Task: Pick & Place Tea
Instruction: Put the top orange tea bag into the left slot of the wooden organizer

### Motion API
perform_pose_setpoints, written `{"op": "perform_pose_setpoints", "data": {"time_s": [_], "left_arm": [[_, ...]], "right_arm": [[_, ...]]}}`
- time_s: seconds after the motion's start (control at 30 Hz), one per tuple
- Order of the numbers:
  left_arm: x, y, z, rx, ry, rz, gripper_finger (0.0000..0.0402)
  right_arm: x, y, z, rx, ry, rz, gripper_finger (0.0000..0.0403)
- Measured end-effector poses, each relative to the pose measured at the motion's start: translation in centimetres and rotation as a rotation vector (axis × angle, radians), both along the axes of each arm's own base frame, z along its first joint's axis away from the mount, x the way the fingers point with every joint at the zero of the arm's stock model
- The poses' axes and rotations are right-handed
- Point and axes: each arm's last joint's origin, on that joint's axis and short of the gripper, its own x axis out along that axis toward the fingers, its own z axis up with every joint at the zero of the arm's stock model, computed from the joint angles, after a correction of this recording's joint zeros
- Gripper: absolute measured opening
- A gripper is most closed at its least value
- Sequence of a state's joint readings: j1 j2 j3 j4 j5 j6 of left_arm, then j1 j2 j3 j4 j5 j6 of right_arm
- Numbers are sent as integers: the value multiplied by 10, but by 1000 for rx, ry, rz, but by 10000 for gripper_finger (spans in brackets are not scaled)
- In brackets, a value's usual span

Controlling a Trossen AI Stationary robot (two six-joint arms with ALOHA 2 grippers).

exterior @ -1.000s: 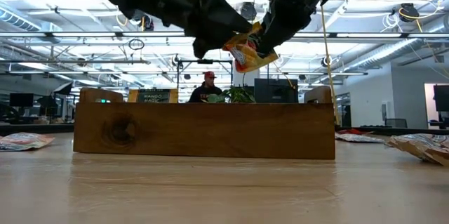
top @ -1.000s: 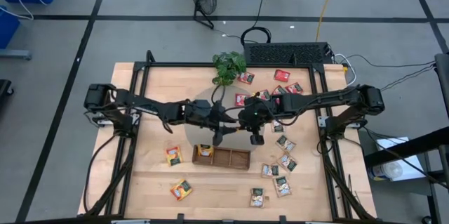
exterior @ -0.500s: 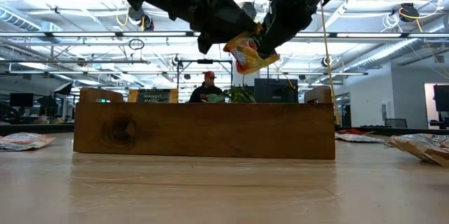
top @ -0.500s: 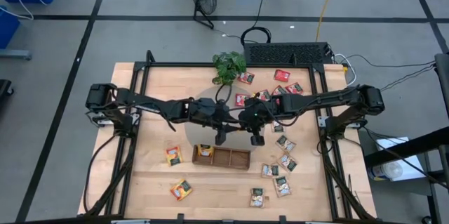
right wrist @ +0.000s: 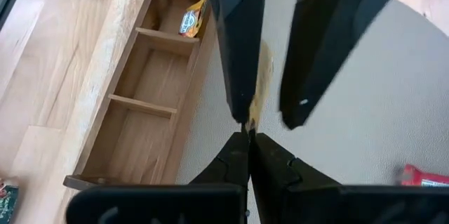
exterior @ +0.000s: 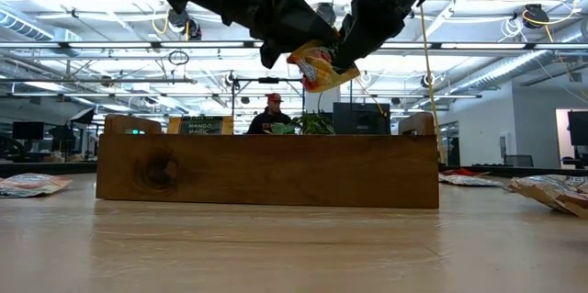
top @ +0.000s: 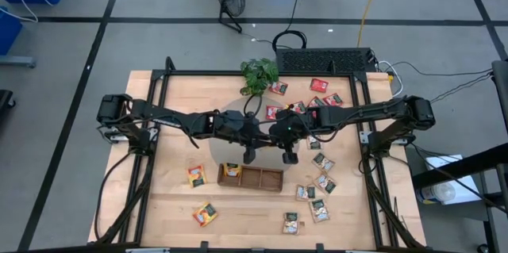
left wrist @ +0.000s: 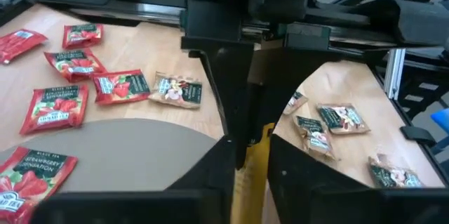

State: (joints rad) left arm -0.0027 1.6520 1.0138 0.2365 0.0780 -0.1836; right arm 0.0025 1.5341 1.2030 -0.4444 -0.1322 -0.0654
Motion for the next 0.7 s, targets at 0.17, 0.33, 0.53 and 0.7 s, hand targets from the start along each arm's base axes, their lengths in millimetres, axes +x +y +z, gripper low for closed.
{"op": "perform_pose_setpoints", "data": {"time_s": [0.17, 0.33, 0.53, 0.7], "left_arm": [[0, 0, 0, 27, 0, -12, 9], [-6, -1, 8, 57, 9, -13, 4], [-37, -21, 26, 191, 44, 122, 2], [-75, -60, 14, 242, -124, 103, 2]], "right_arm": [[1, 0, 1, 1, -14, 0, 0], [2, 0, 2, 1, -24, -1, 7], [-4, 0, -3, 1, 52, -1, 17], [-6, 2, -5, 2, 84, 5, 12]]}}
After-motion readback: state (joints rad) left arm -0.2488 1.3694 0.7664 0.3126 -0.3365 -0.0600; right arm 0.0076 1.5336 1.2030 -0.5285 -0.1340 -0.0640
